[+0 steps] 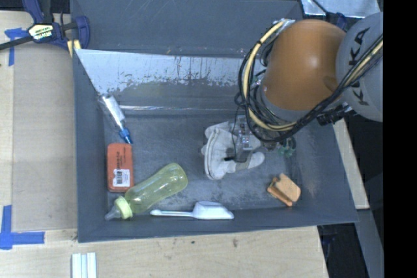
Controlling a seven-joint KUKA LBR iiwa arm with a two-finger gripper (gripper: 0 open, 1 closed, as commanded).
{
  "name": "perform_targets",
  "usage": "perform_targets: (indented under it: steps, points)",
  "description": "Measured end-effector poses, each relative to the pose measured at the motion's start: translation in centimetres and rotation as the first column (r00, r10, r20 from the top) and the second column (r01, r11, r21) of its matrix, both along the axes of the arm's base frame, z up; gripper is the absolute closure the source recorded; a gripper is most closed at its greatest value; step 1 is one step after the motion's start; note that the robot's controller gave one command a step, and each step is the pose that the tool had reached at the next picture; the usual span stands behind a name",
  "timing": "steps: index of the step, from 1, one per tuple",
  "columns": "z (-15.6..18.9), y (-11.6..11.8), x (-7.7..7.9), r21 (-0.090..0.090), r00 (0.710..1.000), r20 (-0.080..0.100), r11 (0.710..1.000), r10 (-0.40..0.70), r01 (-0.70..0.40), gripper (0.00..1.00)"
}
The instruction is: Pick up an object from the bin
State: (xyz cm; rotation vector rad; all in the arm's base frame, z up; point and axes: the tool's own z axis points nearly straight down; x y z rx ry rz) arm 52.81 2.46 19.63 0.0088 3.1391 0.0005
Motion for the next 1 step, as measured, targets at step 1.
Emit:
perform_targets:
  steps: [1]
  points:
    - [4.47,0.49,-0.72,-0.001,1.0,-0.008,1.0,0.001,-0.001,1.0]
